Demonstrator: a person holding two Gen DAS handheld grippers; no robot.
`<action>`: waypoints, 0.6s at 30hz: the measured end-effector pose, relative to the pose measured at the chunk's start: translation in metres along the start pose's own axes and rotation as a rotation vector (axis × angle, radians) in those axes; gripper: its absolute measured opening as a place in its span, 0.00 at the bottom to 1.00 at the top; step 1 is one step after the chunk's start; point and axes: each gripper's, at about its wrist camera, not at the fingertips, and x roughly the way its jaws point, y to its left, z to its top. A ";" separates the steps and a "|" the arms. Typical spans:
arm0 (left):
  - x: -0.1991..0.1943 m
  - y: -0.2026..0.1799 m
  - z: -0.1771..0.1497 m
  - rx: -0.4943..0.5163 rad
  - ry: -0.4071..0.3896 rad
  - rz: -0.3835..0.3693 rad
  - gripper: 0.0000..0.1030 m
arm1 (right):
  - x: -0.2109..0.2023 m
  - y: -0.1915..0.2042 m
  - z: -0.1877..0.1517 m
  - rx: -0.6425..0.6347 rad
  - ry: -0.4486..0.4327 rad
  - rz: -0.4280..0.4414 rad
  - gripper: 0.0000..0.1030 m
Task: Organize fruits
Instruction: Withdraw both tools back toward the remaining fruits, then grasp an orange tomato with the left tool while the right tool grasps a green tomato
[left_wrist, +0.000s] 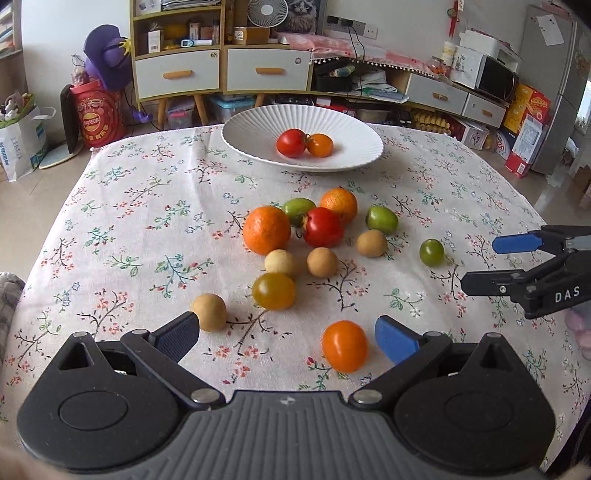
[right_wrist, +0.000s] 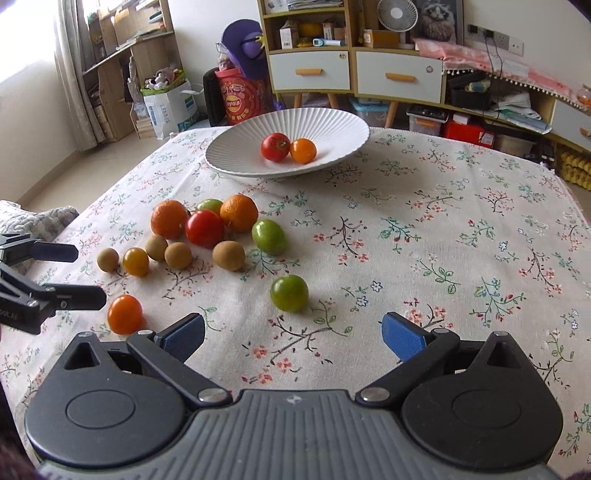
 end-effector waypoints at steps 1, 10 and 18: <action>0.002 -0.003 -0.001 0.010 0.005 -0.010 0.95 | 0.003 -0.001 -0.001 0.007 0.009 -0.003 0.99; 0.015 -0.019 -0.014 0.065 0.064 -0.072 0.74 | 0.023 0.007 -0.004 -0.013 0.045 -0.002 0.94; 0.017 -0.025 -0.016 0.082 0.048 -0.088 0.56 | 0.027 0.008 0.000 -0.026 0.012 -0.019 0.81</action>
